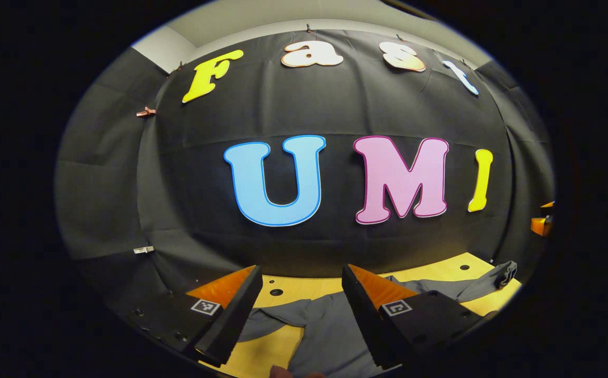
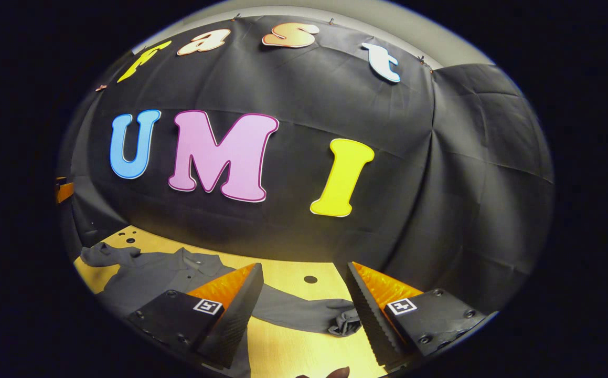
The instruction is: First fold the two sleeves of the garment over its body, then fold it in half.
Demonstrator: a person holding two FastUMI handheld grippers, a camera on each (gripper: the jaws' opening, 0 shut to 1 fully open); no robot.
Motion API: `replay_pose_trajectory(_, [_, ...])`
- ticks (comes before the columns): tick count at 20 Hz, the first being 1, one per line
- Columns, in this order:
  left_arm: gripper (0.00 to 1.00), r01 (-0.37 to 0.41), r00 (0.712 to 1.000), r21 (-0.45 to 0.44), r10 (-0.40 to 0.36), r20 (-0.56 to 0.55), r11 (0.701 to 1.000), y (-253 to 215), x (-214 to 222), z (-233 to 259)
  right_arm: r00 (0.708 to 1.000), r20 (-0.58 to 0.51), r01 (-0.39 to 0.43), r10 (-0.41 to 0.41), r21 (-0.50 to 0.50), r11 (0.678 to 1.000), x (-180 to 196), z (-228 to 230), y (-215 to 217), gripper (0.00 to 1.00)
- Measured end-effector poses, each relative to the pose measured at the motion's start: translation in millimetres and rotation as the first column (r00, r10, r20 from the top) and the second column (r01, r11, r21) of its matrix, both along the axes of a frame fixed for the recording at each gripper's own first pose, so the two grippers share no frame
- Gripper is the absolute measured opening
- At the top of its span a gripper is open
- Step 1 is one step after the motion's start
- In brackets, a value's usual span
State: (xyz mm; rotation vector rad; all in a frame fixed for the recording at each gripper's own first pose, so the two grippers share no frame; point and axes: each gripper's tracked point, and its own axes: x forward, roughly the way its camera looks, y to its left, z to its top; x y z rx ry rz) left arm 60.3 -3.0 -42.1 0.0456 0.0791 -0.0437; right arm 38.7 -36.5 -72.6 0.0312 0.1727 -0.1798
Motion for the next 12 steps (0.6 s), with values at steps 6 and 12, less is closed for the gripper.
replay_pose_trajectory(6, [0.95, -0.071, 0.997, 0.023, 0.070, 0.045, 0.997, 12.7, -0.8, -0.2, 0.998, -0.002, -0.059, 0.059, -0.028, 0.998, 10.6, -6.1, 14.8, 0.98])
replay_pose_trajectory(12, [0.95, -0.077, 0.996, 0.013, 0.077, 0.033, 0.997, -1.9, -6.2, -13.7, 0.994, -0.064, -0.084, 0.084, 0.008, 0.996, 36.5, -45.2, 13.8, 0.98])
